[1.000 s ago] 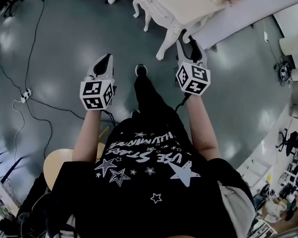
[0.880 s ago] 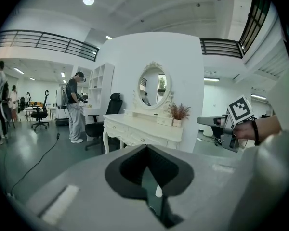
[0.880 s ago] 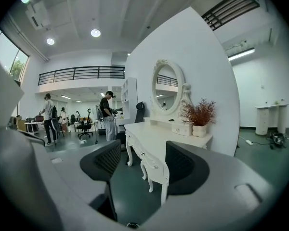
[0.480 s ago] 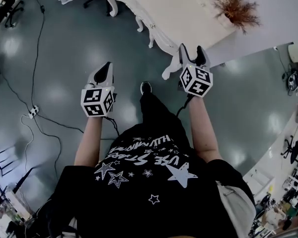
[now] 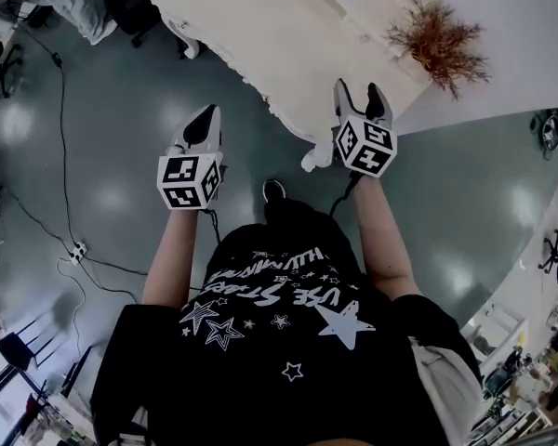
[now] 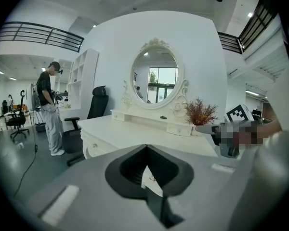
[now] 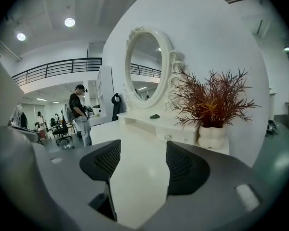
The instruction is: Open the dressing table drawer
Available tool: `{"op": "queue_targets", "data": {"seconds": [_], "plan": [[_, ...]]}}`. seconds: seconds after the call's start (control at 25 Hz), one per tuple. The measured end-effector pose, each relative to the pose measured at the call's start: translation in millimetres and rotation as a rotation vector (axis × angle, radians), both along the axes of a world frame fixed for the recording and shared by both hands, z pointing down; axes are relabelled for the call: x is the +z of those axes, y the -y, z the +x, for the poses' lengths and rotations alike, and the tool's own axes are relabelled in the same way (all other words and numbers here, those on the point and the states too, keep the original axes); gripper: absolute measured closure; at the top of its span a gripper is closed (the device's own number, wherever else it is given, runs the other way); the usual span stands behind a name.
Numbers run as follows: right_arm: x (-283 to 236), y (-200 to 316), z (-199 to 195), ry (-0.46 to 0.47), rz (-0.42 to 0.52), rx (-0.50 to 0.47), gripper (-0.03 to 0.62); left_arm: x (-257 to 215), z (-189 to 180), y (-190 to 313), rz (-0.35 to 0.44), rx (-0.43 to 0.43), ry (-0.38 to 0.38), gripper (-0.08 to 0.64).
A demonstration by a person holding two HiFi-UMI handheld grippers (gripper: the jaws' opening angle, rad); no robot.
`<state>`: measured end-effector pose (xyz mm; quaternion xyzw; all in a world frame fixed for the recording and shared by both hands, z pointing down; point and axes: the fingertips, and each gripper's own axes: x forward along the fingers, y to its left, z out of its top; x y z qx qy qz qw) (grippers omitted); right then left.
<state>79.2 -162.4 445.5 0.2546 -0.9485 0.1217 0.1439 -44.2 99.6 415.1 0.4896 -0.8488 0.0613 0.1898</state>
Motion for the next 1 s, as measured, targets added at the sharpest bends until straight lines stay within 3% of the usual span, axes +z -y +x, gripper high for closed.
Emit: {"op": "queue_targets", "data": {"seconds": [0.48,1.0], "plan": [[17,62,-40,-0.041,-0.016,0.187,0.284,0,-72,109,-0.01,0.203,0.011,0.56],[39,103,-74,-0.162,-0.047,0.572,0.301,27,-160,225,-0.032,0.613,-0.088,0.56]]}}
